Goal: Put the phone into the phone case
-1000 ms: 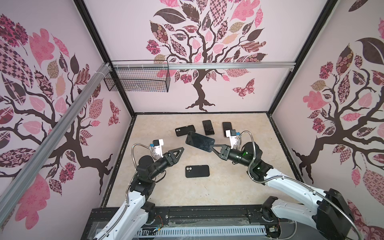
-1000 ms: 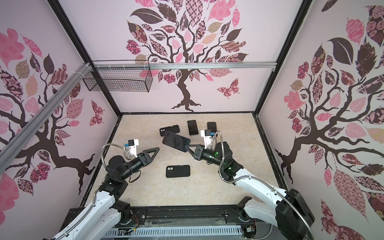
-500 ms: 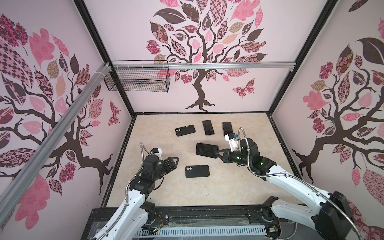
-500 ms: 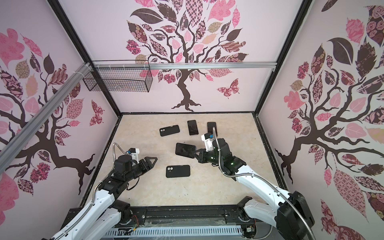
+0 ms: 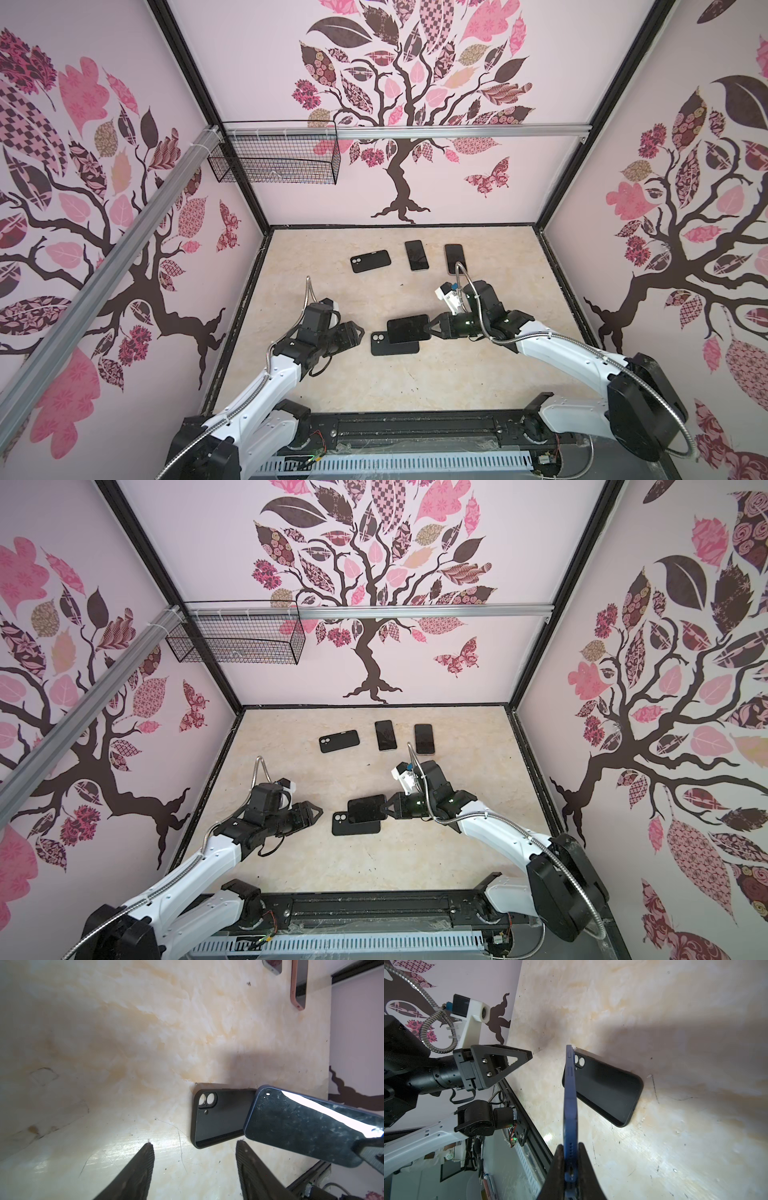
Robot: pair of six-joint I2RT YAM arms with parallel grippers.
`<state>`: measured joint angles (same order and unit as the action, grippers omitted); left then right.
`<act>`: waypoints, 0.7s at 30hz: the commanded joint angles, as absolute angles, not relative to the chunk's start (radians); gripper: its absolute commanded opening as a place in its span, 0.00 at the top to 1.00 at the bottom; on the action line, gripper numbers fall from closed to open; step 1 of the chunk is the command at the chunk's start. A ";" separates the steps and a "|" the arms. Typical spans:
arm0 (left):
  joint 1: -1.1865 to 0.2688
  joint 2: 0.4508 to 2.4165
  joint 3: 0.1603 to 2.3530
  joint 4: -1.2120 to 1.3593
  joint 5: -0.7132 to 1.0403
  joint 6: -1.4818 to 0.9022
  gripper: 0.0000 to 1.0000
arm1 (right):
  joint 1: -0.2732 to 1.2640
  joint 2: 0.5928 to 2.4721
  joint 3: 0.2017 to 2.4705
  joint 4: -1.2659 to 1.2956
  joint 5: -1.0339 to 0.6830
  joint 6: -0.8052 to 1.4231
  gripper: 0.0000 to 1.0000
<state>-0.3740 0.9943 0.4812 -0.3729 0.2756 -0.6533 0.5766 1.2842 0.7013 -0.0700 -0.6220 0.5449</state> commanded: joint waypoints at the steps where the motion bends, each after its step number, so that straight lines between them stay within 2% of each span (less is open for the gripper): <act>1: -0.428 1.044 0.533 -0.354 0.266 -0.621 0.37 | 0.577 1.326 0.724 0.024 -0.724 0.565 1.00; 11: -0.439 1.122 0.523 -0.270 0.318 -0.598 0.50 | 0.578 1.464 0.721 0.121 -0.842 0.617 1.00; 21: -0.439 1.196 0.528 -0.220 0.354 -0.609 0.61 | 0.578 1.554 0.707 0.200 -0.860 0.646 1.00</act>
